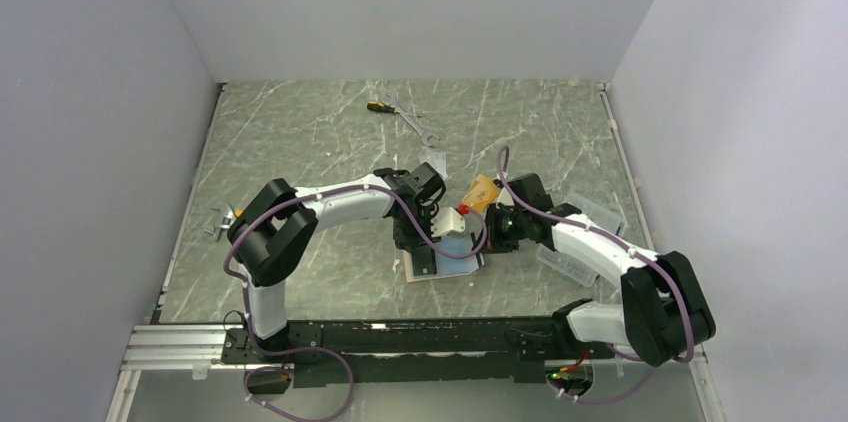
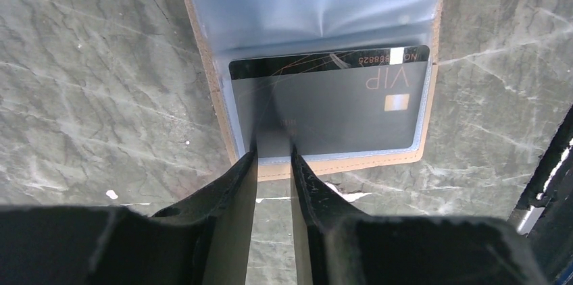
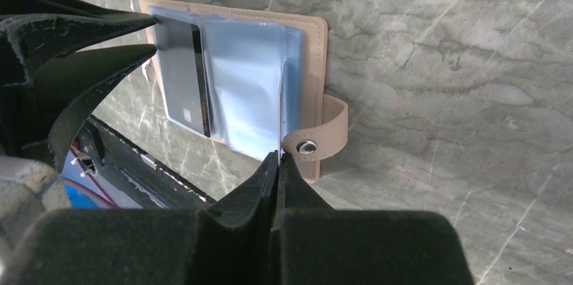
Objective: Put the credit cards into the card holder
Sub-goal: Insert the credit card into the card holder.
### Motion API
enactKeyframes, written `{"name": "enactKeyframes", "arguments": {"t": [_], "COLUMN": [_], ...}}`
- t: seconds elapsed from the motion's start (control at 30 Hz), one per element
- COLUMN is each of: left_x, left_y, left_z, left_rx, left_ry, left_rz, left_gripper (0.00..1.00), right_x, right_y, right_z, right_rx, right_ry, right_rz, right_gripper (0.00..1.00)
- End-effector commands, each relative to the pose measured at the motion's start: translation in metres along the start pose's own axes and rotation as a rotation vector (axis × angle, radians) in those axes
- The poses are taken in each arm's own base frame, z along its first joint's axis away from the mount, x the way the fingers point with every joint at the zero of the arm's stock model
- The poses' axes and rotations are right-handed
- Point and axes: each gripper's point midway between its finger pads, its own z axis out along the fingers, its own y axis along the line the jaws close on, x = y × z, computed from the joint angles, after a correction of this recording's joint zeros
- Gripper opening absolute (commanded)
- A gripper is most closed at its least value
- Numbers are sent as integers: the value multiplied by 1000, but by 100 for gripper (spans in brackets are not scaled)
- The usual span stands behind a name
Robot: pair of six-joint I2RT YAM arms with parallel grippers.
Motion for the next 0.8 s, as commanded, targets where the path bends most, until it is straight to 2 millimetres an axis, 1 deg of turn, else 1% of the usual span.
{"name": "enactKeyframes", "arguments": {"t": [0.0,0.23,0.33,0.47,0.57,0.77], "left_x": [2,0,1,3,5,7], "left_y": [3,4,5,5,6,8], "left_z": [3,2,2,2,3,5], "left_rx": [-14,-17,-20,-27,-29,-40], "left_ry": [12,14,17,23,28,39], "left_rz": [22,21,24,27,31,37], "left_gripper": [30,29,28,28,27,26], "right_x": [-5,0,2,-1,-4,0], "right_y": [14,17,11,-4,-6,-6], "right_z": [-8,-6,-4,-5,-7,-3], "right_rx": [-63,-100,-75,10,18,1], "right_ry": [-36,-29,-23,-37,-48,-24], "right_rz": [-24,-17,-11,12,12,3], "right_gripper": [0,0,0,0,0,0]}}
